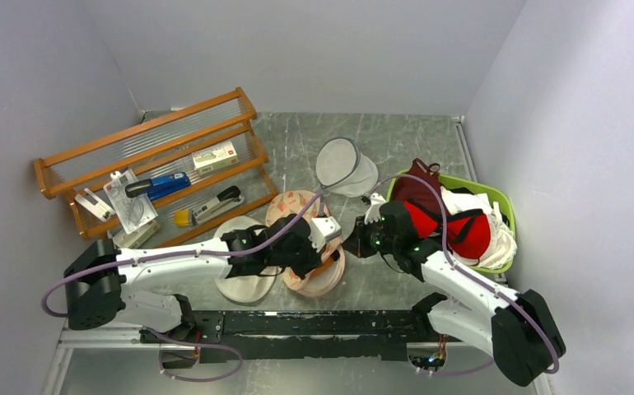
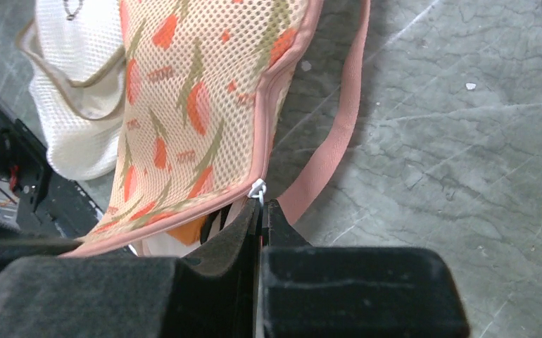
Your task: Unzip the laundry bag and remove the bra
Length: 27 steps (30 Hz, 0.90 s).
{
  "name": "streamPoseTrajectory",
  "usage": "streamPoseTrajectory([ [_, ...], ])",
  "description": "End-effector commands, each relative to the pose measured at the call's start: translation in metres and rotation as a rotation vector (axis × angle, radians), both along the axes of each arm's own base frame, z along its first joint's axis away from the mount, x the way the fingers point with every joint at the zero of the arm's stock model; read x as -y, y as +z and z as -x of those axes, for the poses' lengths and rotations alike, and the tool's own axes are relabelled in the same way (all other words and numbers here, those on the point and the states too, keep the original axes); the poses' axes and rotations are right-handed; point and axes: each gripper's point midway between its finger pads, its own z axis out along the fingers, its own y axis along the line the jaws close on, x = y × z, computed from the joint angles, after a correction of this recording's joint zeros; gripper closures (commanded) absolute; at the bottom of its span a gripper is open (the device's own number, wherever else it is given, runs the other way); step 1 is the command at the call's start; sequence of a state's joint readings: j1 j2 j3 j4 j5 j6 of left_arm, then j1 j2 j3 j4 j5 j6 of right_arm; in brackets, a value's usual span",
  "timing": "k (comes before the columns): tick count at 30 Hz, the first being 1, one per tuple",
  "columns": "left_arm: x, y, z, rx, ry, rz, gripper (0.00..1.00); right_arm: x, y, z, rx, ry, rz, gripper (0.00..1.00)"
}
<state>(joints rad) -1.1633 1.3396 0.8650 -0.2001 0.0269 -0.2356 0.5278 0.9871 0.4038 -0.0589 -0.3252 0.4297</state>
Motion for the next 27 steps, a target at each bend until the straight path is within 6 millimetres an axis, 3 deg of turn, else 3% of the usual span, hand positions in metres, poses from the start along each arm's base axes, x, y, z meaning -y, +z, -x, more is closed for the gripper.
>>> streamPoseTrajectory([
  [1,-0.003,-0.008,0.028,-0.031,-0.075,0.025,0.93,0.005,0.001,-0.032,0.08,-0.085,0.04,1.0],
  [4,-0.009,-0.024,0.035,-0.061,-0.064,0.004,0.93,-0.002,0.002,-0.041,0.105,-0.077,0.019,1.0],
  [7,-0.013,-0.031,0.037,-0.084,-0.039,-0.018,0.92,-0.014,0.009,-0.036,0.109,-0.012,-0.036,1.0],
  [10,-0.008,-0.025,0.041,-0.102,-0.041,0.007,0.74,-0.021,0.015,-0.025,0.109,0.031,-0.096,1.0],
  [13,0.002,-0.005,0.038,-0.111,-0.008,0.067,0.57,-0.021,0.019,-0.014,0.089,0.038,-0.133,1.0],
  [20,0.027,0.028,0.01,-0.048,0.087,0.12,0.14,-0.026,0.041,0.009,0.086,0.073,-0.255,1.0],
  [23,0.033,0.026,-0.005,-0.012,0.143,0.092,0.09,-0.025,0.048,0.014,0.086,0.076,-0.276,1.0],
  [27,0.038,0.021,-0.015,0.011,0.18,0.053,0.11,-0.024,0.053,0.019,0.092,0.08,-0.288,1.0],
])
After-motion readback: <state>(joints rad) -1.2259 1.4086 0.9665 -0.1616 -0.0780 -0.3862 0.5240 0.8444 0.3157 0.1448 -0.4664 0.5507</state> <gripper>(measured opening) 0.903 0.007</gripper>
